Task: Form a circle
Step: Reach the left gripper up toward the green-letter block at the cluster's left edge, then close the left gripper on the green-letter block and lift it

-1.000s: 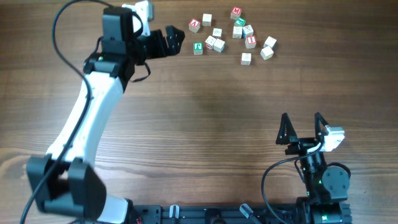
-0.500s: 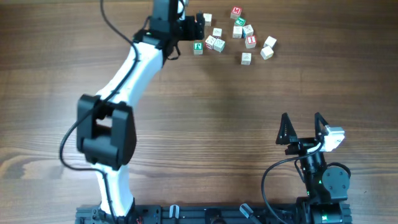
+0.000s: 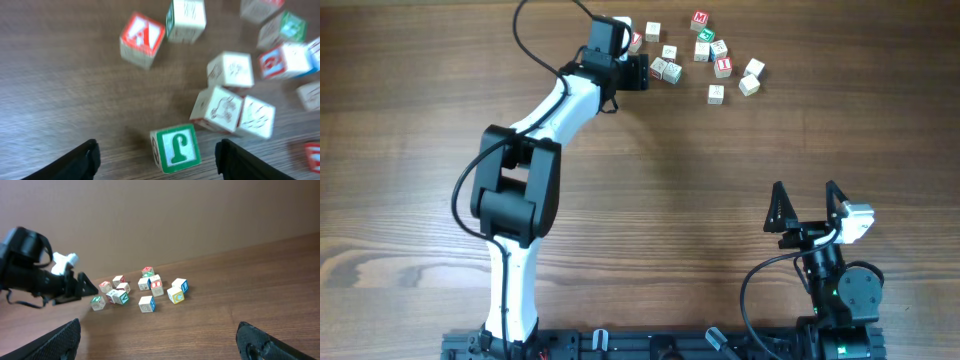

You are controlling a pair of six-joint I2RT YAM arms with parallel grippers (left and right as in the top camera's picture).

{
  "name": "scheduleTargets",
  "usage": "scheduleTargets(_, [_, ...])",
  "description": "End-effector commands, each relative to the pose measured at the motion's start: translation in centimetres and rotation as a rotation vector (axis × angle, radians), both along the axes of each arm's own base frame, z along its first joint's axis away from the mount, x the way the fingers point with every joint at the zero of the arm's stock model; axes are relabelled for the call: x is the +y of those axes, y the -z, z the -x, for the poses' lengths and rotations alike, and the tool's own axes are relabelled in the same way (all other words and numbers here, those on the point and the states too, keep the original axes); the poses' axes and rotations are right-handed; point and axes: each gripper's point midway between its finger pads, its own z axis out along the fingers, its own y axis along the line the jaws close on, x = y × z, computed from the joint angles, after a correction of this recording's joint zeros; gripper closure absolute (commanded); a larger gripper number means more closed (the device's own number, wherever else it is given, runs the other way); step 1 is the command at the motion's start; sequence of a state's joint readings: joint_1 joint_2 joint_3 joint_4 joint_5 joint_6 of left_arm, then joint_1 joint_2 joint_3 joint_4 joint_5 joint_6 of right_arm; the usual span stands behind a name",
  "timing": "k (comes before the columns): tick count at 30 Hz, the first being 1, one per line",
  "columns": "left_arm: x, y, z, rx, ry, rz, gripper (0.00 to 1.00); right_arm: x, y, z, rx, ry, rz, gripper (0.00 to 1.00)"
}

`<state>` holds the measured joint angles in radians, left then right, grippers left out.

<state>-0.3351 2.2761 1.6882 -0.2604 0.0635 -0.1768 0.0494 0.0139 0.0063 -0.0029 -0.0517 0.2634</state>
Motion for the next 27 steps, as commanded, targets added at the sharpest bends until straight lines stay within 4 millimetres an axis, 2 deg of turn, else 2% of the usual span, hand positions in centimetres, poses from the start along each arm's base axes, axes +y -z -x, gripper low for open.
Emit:
scheduleTargets(1, [-0.7,1.3,-0.1,0.005,0.015,-0.021,0.28,0.1,0.0,0.0,-0.002,-0.006,-0.002,0.0])
scheduleTargets(8, [-0.7,2.8,-0.1,0.02,0.016,-0.026,0.28,0.1,0.0,0.0,-0.002,-0.006,-0.002,0.0])
scheduleTargets(10, [-0.8,3.1,-0.2,0.018,0.016,-0.025,0.34,0.1,0.0,0.0,-0.002,-0.006,-0.002,0.0])
scheduleTargets(13, [-0.8,2.9,-0.5,0.005,0.015,-0.021,0.59,0.1,0.0,0.0,-0.002,-0.006,-0.002,0.0])
scheduleTargets(16, [-0.9,2.8,-0.6,-0.004,0.015,-0.017,0.71,0.1,0.0,0.0,-0.002,-0.006,-0.002,0.0])
scheduleTargets(19, [-0.9,2.7,-0.6,-0.005,0.015,-0.017,0.78,0.1,0.0,0.0,-0.002,-0.006,-0.002,0.0])
scheduleTargets(22, [-0.9,1.4,-0.5,-0.012,0.016,-0.014,0.8,0.1,0.0,0.0,-0.002,-0.006,-0.002,0.0])
scheduleTargets(24, [-0.9,-0.6,0.0,-0.014,0.018,-0.014,0.8,0.1,0.0,0.0,-0.002,-0.006,-0.002,0.0])
scheduleTargets(27, [-0.7,-4.7,1.5,-0.012,0.024,-0.014,0.8,0.1,0.0,0.0,-0.002,-0.006,-0.002,0.0])
